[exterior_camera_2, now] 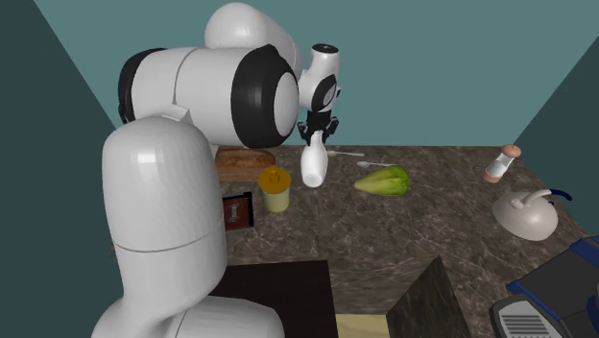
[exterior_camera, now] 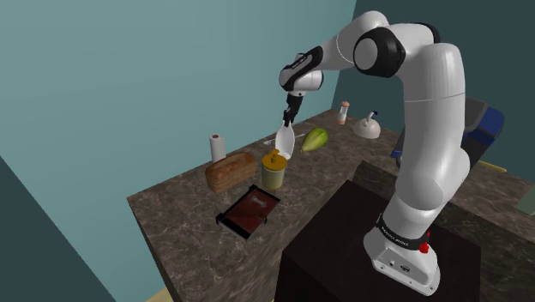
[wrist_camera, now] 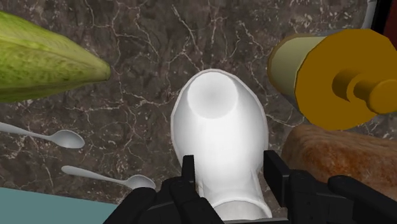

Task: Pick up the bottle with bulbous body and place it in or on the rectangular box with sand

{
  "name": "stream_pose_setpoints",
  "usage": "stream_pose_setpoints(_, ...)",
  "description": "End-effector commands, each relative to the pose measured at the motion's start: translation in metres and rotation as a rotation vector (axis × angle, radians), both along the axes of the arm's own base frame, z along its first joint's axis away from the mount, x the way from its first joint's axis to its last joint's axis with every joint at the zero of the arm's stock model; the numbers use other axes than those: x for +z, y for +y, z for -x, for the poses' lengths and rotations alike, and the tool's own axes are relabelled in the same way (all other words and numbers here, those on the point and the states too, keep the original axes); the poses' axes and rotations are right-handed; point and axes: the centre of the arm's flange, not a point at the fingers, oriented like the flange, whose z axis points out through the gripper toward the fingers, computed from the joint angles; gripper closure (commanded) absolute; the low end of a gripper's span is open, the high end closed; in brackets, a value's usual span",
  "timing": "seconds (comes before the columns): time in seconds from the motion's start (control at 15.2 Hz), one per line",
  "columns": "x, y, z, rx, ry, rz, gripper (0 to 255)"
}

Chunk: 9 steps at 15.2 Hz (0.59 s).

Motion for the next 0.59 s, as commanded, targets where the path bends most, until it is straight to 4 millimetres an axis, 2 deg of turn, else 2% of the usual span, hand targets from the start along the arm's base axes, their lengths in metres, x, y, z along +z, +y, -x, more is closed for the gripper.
stream_pose_setpoints(0.0, 0.011, -0.001, 0.001, 0.000, 0.000, 0.000, 255)
stream_pose_setpoints(0.53, 0.053, -0.001, 0.001, 0.000, 0.000, 0.000, 255)
